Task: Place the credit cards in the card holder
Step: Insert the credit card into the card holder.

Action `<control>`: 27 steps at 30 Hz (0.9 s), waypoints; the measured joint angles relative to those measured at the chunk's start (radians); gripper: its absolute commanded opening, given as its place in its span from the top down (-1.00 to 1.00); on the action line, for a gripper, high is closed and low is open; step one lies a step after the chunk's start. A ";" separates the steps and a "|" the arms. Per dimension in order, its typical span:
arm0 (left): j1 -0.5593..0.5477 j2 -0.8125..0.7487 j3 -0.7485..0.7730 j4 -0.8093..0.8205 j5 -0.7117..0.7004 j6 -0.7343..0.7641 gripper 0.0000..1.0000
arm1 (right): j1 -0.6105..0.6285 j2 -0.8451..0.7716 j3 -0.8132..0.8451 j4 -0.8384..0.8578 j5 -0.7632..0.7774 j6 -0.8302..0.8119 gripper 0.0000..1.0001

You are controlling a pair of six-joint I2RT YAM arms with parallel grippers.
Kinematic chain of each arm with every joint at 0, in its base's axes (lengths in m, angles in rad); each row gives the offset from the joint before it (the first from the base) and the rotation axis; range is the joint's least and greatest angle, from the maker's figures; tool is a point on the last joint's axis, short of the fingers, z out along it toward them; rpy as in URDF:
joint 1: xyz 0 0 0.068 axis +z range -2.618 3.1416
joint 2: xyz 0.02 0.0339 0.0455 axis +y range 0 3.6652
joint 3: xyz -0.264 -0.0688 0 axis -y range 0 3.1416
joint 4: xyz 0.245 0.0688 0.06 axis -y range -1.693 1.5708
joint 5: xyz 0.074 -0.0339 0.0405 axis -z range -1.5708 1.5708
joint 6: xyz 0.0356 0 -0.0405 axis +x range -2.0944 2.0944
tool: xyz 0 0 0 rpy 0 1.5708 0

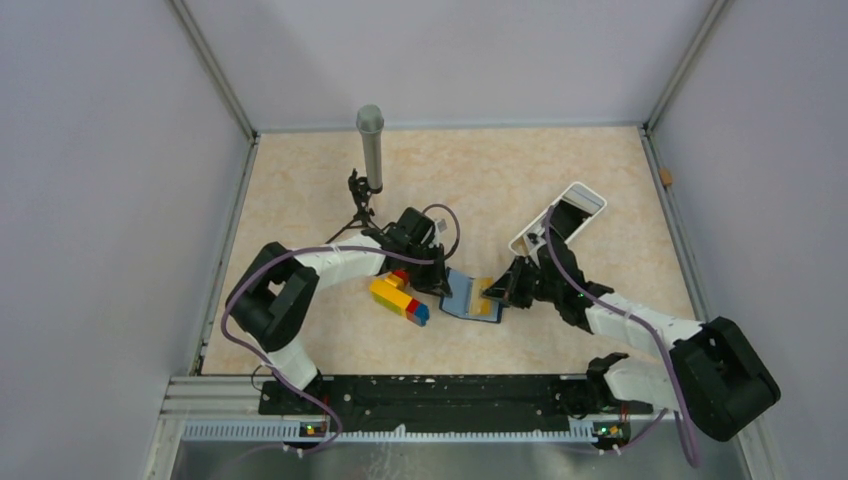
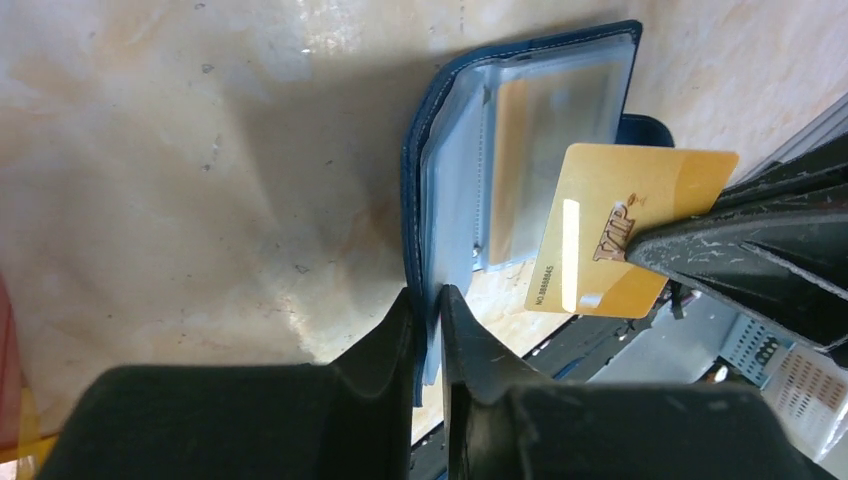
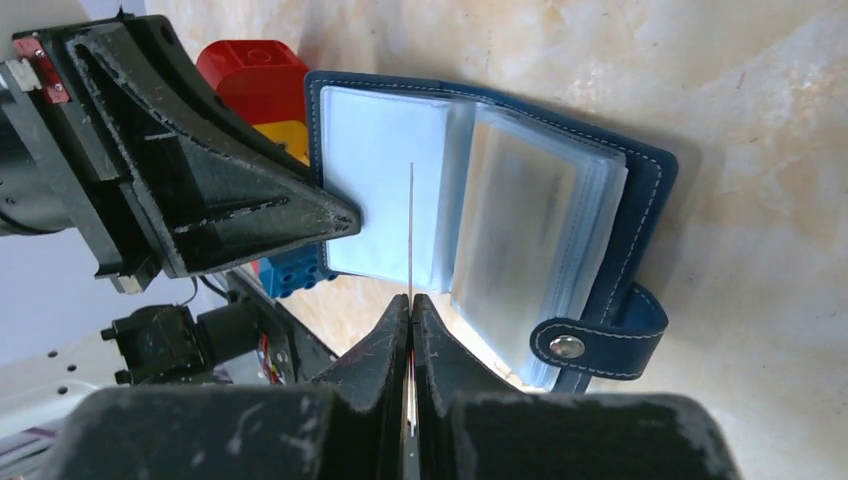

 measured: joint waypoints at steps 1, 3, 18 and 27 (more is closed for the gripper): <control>0.000 0.002 0.000 -0.004 -0.006 0.008 0.67 | 0.000 0.007 -0.012 0.022 0.006 0.010 1.00; 0.000 0.005 0.000 -0.013 -0.016 0.020 0.64 | 0.000 0.028 -0.025 0.056 0.016 0.027 1.00; 0.001 0.016 0.016 -0.055 -0.055 0.059 0.66 | 0.000 0.190 -0.050 0.267 0.025 0.052 1.00; 0.008 0.028 0.019 -0.058 -0.050 0.061 0.67 | 0.000 0.251 -0.054 0.337 0.019 0.058 1.00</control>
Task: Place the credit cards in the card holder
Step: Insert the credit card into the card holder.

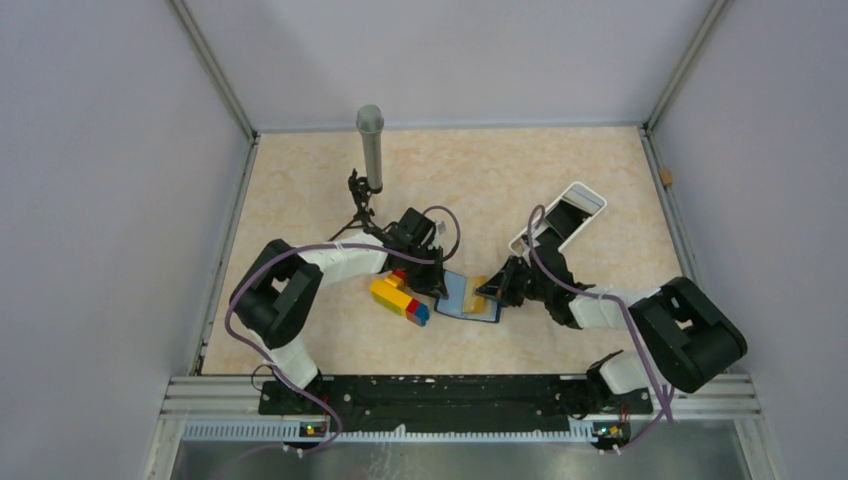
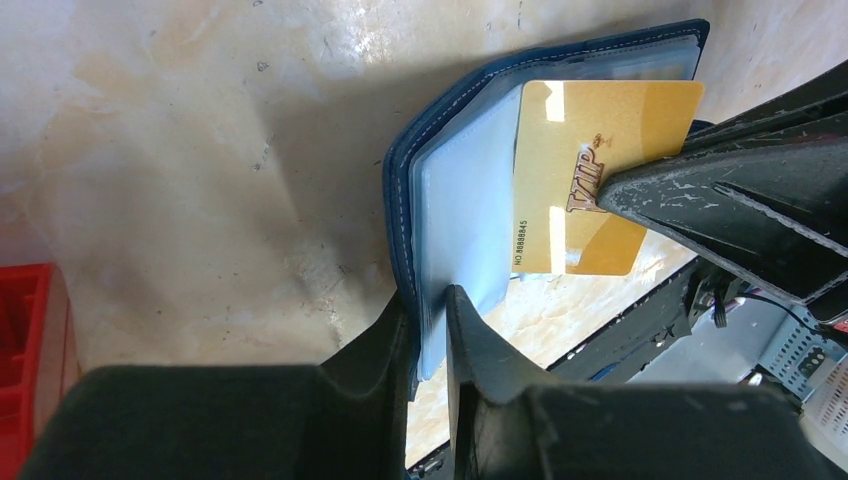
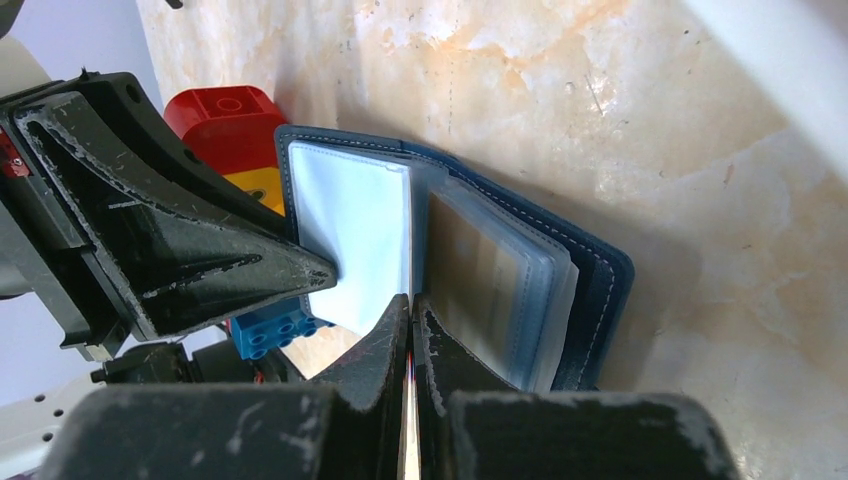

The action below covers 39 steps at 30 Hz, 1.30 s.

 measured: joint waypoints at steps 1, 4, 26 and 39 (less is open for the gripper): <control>0.000 0.000 0.000 0.000 0.000 0.000 0.67 | 0.000 0.003 0.000 0.003 0.000 0.001 1.00; 0.001 0.000 0.000 0.000 0.002 0.000 0.67 | 0.000 0.024 -0.005 0.043 -0.010 0.008 1.00; 0.029 0.000 0.000 -0.042 -0.008 0.017 0.28 | 0.000 0.083 -0.019 0.098 -0.006 0.063 1.00; 0.033 0.015 0.000 -0.056 -0.009 0.027 0.43 | 0.021 0.092 -0.010 0.086 0.019 0.061 1.00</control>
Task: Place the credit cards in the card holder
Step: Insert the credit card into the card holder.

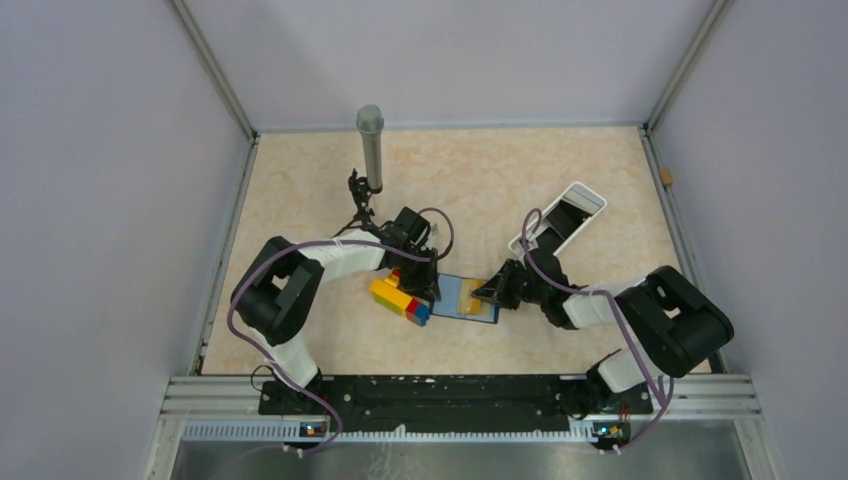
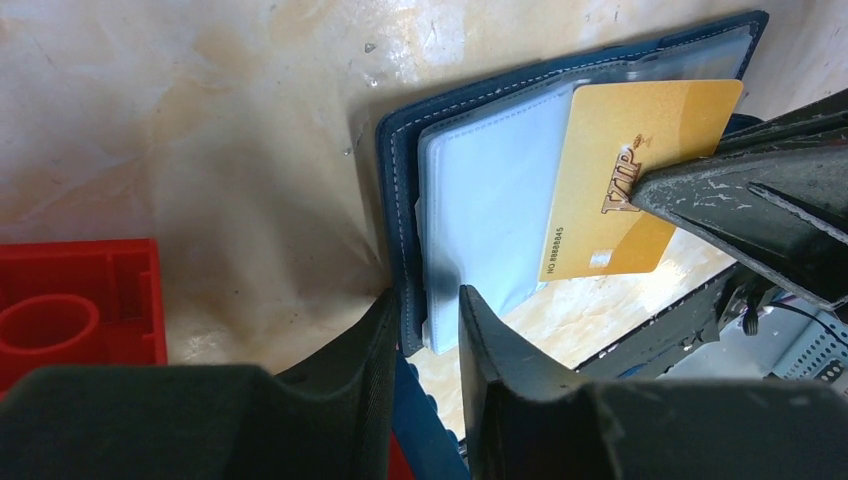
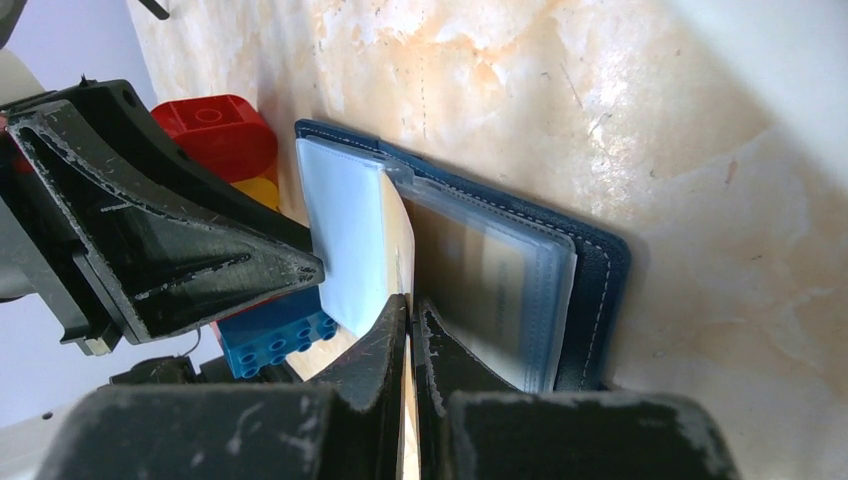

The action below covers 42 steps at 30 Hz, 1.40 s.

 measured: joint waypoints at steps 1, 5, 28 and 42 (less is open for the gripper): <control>0.000 0.001 0.000 0.000 -0.001 0.002 0.44 | 0.003 0.000 0.000 0.000 0.002 0.001 1.00; 0.000 0.003 0.000 -0.006 -0.001 0.004 0.47 | 0.016 0.005 0.006 -0.005 0.009 0.003 1.00; 0.001 0.003 0.000 -0.010 -0.002 0.006 0.56 | 0.091 0.066 0.104 -0.067 0.056 -0.002 0.76; 0.000 0.003 0.000 0.006 0.031 0.005 0.70 | 0.154 -0.056 0.242 -0.480 0.220 -0.140 0.08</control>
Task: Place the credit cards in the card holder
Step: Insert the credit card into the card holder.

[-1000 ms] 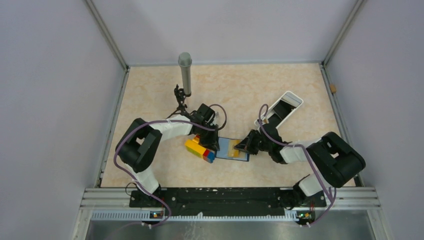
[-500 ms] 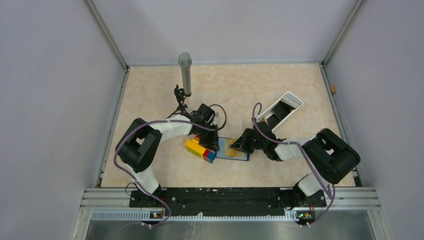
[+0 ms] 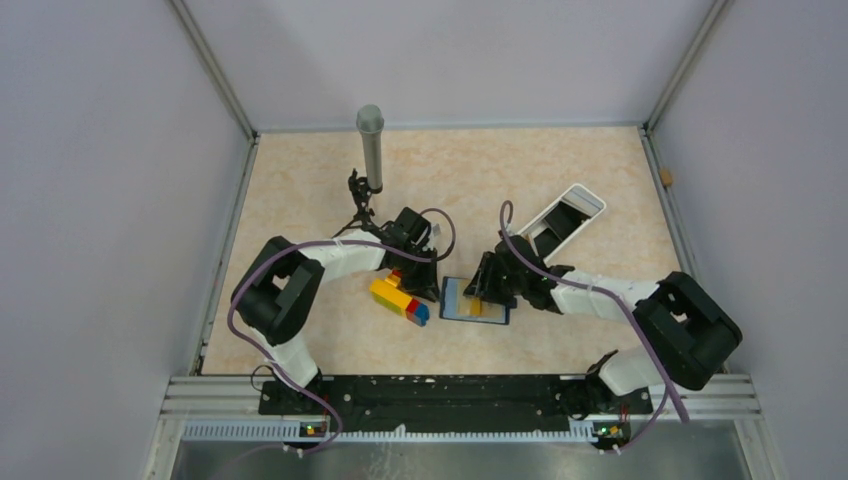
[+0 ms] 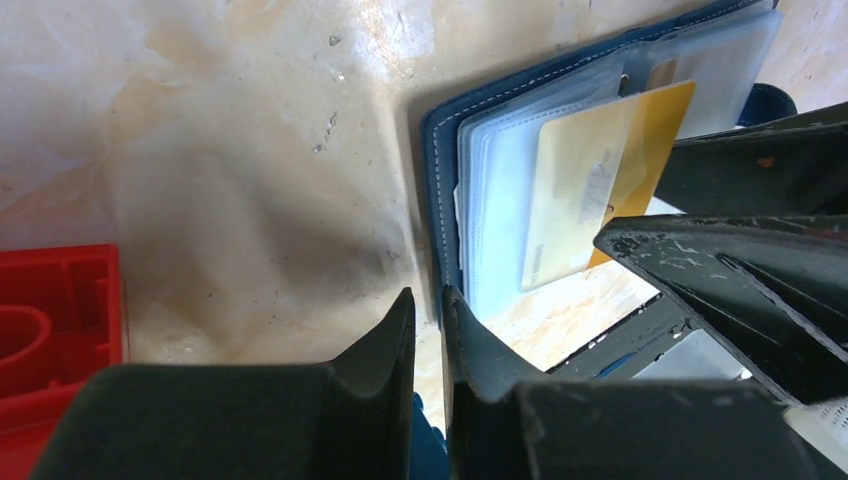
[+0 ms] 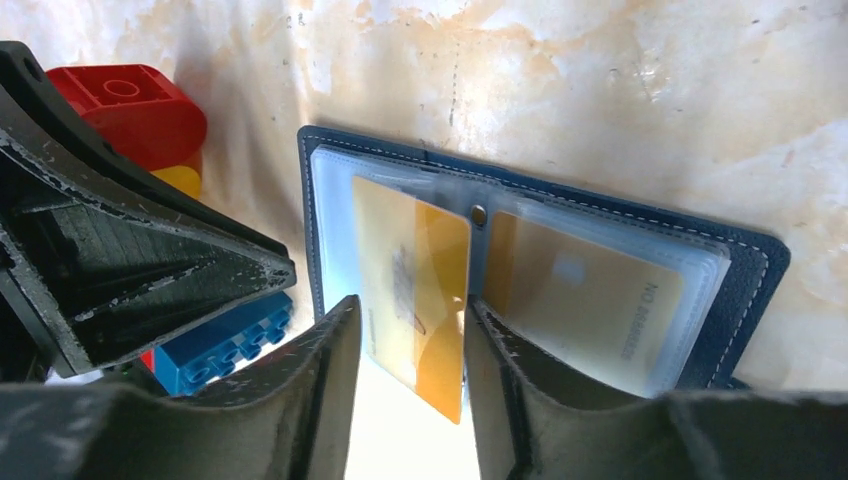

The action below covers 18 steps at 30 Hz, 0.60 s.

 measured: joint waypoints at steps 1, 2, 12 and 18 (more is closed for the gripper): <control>0.000 0.000 0.000 0.000 0.001 0.000 0.70 | 0.003 -0.008 0.010 -0.029 0.011 -0.010 0.05; 0.000 0.000 0.000 0.001 0.001 0.000 0.70 | 0.006 -0.016 0.020 -0.059 0.025 -0.021 0.03; 0.000 0.000 0.000 0.016 0.028 -0.007 0.63 | 0.031 -0.077 0.057 -0.238 0.138 -0.073 -0.03; -0.008 -0.001 0.000 0.047 0.053 -0.026 0.55 | 0.035 -0.110 0.065 -0.294 0.179 -0.088 0.08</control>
